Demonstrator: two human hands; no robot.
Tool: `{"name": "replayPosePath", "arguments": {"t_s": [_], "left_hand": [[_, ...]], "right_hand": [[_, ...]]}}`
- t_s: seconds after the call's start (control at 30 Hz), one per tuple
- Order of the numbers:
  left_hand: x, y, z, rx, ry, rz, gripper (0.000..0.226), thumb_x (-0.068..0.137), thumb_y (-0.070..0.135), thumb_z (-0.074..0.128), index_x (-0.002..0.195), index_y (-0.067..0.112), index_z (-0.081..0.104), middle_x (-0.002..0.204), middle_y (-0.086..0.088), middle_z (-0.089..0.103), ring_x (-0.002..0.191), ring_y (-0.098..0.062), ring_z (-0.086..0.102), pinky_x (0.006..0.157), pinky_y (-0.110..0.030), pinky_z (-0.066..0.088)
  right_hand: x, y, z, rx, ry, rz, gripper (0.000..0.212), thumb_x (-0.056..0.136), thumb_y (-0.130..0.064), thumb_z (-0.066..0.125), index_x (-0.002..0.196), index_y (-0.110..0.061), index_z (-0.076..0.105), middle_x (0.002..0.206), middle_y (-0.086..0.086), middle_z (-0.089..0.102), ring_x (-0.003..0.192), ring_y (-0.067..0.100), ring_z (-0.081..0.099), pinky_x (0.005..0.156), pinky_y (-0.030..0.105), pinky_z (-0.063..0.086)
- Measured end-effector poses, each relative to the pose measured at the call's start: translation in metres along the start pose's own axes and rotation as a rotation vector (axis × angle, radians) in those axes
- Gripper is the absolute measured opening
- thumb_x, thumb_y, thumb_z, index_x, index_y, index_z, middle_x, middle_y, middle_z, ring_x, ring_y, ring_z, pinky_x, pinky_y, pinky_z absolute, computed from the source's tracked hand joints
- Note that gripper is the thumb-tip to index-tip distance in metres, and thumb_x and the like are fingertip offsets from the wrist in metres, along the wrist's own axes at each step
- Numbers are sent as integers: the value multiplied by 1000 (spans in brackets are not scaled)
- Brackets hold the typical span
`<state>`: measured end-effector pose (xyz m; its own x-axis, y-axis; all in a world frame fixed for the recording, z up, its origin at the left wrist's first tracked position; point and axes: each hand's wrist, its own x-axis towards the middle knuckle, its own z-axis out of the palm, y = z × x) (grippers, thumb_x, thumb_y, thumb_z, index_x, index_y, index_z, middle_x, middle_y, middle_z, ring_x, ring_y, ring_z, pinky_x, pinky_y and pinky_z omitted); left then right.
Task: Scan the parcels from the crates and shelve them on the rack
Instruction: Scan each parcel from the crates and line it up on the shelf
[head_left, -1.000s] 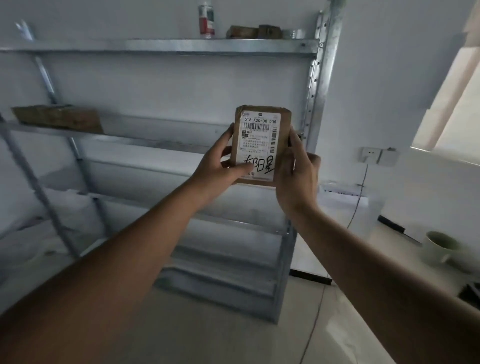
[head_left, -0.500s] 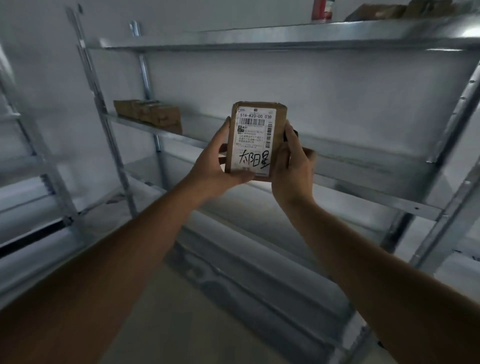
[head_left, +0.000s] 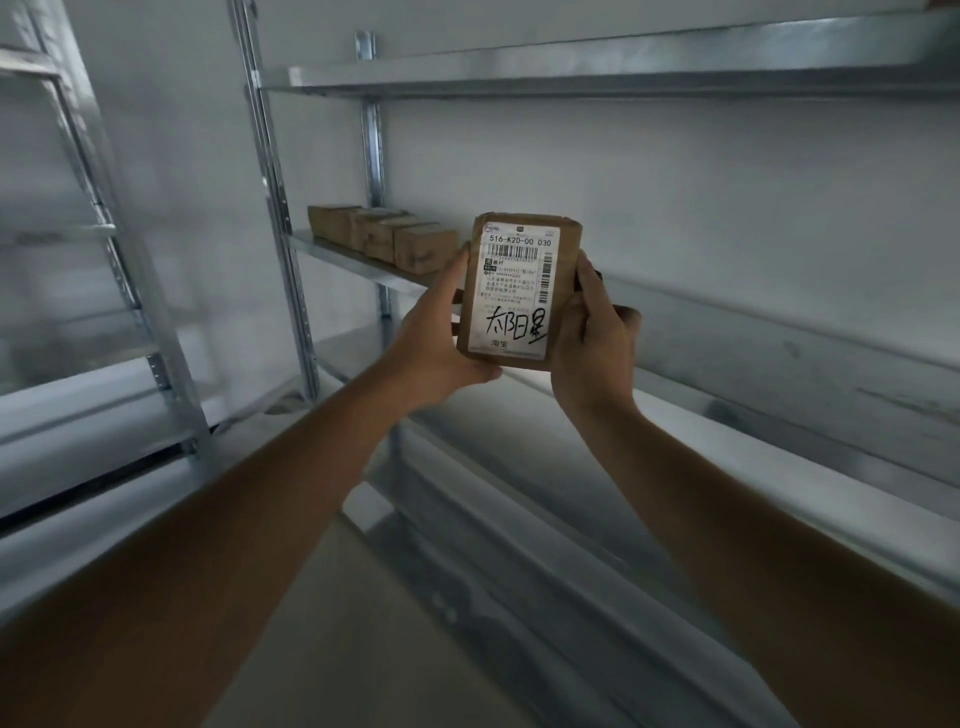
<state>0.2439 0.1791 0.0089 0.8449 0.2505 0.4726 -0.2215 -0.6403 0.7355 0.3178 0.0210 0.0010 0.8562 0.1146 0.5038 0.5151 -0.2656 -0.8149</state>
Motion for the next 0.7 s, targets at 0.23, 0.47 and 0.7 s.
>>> {"name": "replayPosePath", "arguments": {"t_s": [0.23, 0.47, 0.7], "left_hand": [[87, -96, -71, 84, -55, 56, 128, 67, 15, 100, 167, 31, 22, 151, 4, 49, 128, -13, 54, 79, -10, 57], [166, -162, -95, 82, -72, 78, 121, 69, 17, 99, 165, 32, 27, 131, 14, 56, 117, -11, 62, 89, -29, 62], [266, -223, -92, 76, -93, 87, 99, 62, 19, 103, 147, 28, 52, 120, 10, 74, 106, -9, 73, 87, -34, 66]], "right_hand": [[62, -1, 121, -11, 39, 49, 51, 112, -37, 26, 160, -49, 36, 120, 8, 53, 96, 1, 54, 94, 20, 52], [130, 6, 197, -104, 47, 75, 50, 115, -32, 27, 163, -47, 32, 125, 8, 51, 89, -6, 42, 78, 10, 36], [222, 44, 253, -159, 42, 86, 49, 113, -35, 30, 159, -51, 37, 132, 7, 55, 83, -1, 38, 96, 24, 38]]}}
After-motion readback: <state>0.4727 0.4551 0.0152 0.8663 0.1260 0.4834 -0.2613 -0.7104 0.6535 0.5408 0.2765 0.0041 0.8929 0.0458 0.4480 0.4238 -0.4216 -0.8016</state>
